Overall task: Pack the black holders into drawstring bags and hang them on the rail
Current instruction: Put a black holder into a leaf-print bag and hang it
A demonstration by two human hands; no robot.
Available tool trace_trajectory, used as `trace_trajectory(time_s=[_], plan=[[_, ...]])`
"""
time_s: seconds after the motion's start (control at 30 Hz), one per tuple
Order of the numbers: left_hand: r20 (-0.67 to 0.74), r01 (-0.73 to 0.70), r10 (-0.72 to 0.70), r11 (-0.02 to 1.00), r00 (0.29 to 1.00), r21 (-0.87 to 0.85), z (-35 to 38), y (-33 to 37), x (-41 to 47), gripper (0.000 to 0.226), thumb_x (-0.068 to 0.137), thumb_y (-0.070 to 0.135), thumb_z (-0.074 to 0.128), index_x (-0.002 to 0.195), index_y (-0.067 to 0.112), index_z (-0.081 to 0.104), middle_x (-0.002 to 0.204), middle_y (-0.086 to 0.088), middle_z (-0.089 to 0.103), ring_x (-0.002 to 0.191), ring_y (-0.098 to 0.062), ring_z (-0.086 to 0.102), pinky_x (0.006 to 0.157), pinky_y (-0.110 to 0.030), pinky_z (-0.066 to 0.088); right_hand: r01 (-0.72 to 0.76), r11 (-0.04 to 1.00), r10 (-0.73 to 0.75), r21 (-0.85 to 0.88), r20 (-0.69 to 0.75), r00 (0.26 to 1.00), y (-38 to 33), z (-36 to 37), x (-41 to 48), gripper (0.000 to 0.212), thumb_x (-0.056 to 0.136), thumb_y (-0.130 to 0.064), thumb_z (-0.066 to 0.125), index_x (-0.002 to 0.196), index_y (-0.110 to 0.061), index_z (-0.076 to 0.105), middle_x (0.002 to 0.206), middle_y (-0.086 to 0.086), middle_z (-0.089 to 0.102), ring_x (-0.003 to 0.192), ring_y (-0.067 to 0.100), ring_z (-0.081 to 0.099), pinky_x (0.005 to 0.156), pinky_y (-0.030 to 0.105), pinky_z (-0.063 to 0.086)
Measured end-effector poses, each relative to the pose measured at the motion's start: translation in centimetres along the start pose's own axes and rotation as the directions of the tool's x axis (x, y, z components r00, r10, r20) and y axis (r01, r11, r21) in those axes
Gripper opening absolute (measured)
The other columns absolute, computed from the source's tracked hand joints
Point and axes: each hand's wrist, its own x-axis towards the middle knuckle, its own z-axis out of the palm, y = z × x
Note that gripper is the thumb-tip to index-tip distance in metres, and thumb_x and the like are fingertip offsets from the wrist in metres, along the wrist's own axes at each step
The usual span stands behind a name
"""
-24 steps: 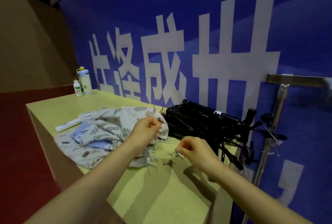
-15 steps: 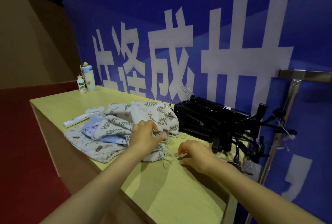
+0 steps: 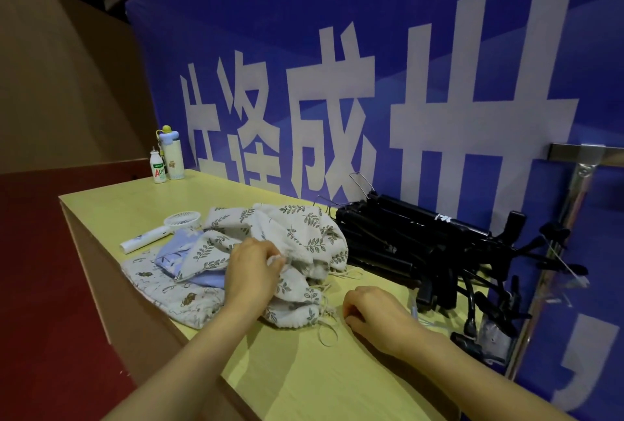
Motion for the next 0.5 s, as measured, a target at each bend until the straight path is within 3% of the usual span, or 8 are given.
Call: trace_trajectory(time_s=[0.13,0.23,0.37,0.43,0.5], plan=[[-0.139,0.061,-0.09,0.978,0.986,-0.197,-1.6,1.2,1.0,0.015,0.095,0.022,0.047,0.087,0.012,0.055,0.078,-0.006,0.056,0.072,-0.027,0.053,0.057,-0.03,0.032,-0.062,0.986,0.081,0.158,-0.111,0.991,-0.2,-1.0,0.3,0.026,0.094,-0.017,0.046,0.109,-0.015,0.066,0.103,-0.003,0.059,0.099,0.016,0.057,0.081,0.025,0.044],[-0.152,0.079,-0.138,0.937,0.979,-0.34,-3.1,2.5,1.7,0.015,0.098,0.018,0.037,0.095,0.008,0.048,0.066,-0.002,0.05,0.058,-0.02,0.045,0.053,-0.031,0.03,-0.091,0.913,0.191,0.399,-0.219,0.957,-0.9,-2.8,1.0,0.018,0.095,-0.019,0.051,0.099,-0.017,0.069,0.095,-0.006,0.059,0.095,0.012,0.058,0.076,0.02,0.041],[-0.076,0.153,-0.221,0.846,0.972,-0.511,-4.7,3.5,2.8,0.014,0.098,0.02,0.038,0.096,0.01,0.046,0.071,-0.003,0.047,0.061,-0.019,0.04,0.057,-0.029,0.03,0.02,0.663,0.275,0.748,-0.269,0.923,-3.5,-6.4,2.1,0.015,0.095,-0.019,0.052,0.089,-0.012,0.063,0.074,-0.004,0.059,0.066,0.006,0.054,0.065,0.018,0.044],[-0.059,0.11,-0.167,0.836,0.984,-0.537,-5.5,4.0,3.2,0.012,0.098,0.02,0.04,0.093,0.012,0.047,0.075,-0.004,0.048,0.065,-0.019,0.041,0.058,-0.028,0.032,0.123,0.582,0.259,0.804,-0.326,0.909,-5.2,-8.2,2.4,0.014,0.096,-0.018,0.051,0.088,-0.01,0.061,0.07,-0.002,0.059,0.063,0.008,0.056,0.066,0.024,0.05],[-0.057,0.038,-0.079,0.853,0.995,-0.521,-6.2,4.4,3.5,0.011,0.097,0.02,0.043,0.092,0.012,0.049,0.078,-0.003,0.05,0.07,-0.018,0.045,0.058,-0.028,0.035,0.206,0.574,0.249,0.793,-0.408,0.878,-6.9,-9.6,2.8,0.014,0.096,-0.018,0.051,0.089,-0.012,0.061,0.07,-0.002,0.062,0.065,0.009,0.06,0.068,0.026,0.053]])
